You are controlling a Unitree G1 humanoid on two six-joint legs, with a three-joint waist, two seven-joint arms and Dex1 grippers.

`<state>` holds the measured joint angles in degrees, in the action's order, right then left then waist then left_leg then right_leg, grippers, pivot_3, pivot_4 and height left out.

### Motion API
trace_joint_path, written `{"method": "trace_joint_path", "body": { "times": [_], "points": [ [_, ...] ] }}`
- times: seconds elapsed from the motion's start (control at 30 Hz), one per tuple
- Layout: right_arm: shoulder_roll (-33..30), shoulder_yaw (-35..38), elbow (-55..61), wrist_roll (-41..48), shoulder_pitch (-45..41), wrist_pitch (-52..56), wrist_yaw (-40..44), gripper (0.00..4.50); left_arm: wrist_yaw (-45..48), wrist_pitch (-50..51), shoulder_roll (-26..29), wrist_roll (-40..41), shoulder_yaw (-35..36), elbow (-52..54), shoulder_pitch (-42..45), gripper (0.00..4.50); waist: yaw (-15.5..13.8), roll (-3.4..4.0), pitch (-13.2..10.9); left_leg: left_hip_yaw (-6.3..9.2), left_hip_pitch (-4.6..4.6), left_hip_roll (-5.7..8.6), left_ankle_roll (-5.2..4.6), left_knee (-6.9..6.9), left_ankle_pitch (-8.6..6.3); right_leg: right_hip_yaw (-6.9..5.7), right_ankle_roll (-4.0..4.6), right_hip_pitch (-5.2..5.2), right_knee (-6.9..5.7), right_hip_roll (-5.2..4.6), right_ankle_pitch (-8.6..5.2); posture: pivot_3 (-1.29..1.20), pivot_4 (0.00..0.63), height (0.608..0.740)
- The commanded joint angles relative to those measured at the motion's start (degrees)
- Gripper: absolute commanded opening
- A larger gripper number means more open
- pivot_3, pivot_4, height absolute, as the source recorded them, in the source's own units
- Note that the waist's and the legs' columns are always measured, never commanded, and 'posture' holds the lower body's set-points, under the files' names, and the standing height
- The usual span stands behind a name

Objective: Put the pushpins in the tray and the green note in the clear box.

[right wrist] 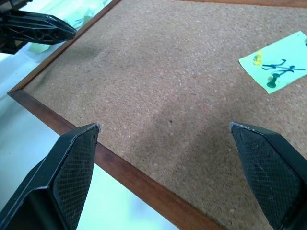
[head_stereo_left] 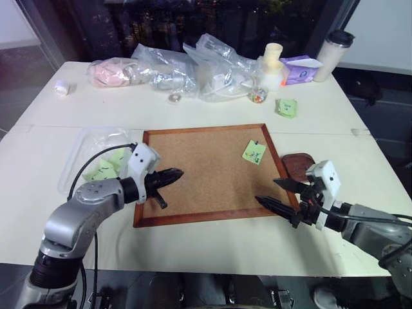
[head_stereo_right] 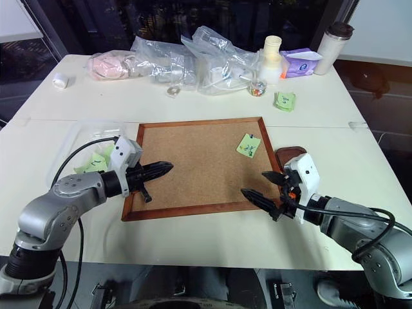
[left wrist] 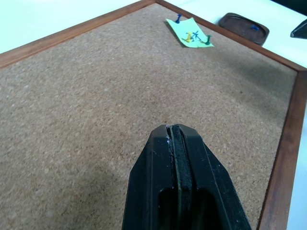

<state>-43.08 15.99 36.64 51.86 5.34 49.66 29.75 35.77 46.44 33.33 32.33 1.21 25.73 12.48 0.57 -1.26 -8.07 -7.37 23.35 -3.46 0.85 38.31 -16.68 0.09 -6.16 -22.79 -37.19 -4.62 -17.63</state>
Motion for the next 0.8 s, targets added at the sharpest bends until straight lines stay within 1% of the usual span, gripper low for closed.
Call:
{"method": "trace_joint_path", "body": {
  "times": [0.03,0.17,0.57,0.8],
  "points": [
    [0.23,0.38,0.48,-0.45,-0.57,-1.16,0.30,4.50,-1.14,0.19,-0.09,0.64,1.77,1.34,0.63,0.04,0.00,0.00,0.00,0.00,0.00,0.00,0.00,0.00,0.00,0.00,0.00,0.00,0.00,0.00,0.00,0.00,0.150,0.737],
    [0.65,0.25,0.16,-1.04,-1.07,-1.53,-0.02,4.50,-1.65,-0.98,-0.32,0.20,1.66,0.84,0.79,0.04,0.04,0.00,0.00,0.00,0.00,0.00,0.00,0.00,0.00,0.00,0.00,0.00,0.00,0.00,0.00,0.00,0.150,0.737],
    [2.27,-0.22,-0.48,-2.18,-3.23,-1.41,-1.54,4.50,-1.12,-0.34,0.16,-0.10,0.36,-0.44,2.68,0.04,0.02,0.00,0.00,-0.01,0.00,0.01,0.00,0.00,0.00,0.00,0.00,-0.01,-0.01,0.01,0.00,0.00,0.150,0.737],
    [3.04,-0.31,0.00,-2.67,-2.83,-1.71,-2.79,4.50,0.17,-0.89,0.75,-0.76,0.07,-2.44,4.23,0.04,0.04,0.00,0.00,-0.02,0.00,0.01,0.01,0.00,0.00,0.00,0.00,-0.01,0.00,0.01,0.00,0.00,0.150,0.737]
  ]
}}
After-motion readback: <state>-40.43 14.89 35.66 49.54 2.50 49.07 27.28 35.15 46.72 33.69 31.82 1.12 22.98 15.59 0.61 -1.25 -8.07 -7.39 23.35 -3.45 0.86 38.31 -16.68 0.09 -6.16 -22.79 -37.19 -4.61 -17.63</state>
